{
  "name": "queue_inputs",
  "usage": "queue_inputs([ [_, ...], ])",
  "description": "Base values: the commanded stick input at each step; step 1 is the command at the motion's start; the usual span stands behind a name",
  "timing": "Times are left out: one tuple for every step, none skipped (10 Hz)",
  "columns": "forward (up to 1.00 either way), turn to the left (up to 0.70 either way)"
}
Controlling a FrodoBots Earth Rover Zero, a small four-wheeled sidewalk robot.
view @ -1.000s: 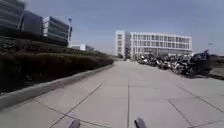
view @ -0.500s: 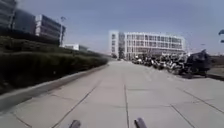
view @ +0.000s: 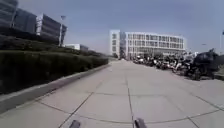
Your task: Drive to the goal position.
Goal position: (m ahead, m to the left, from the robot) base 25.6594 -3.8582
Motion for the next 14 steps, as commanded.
queue_inputs([
  [0.70,-0.13],
  [0.70,-0.21],
  [0.70,-0.29],
  [0.70,-0.31],
  [0.70,-0.25],
  [0.70,-0.18],
  [0.70,-0.12],
  [0.70,-0.05],
  [0.70,0.01],
  [0.70,0.01],
  [0.70,0.01],
  [0.70,0.01],
  [0.70,0.01],
  [0.70,0.01],
])
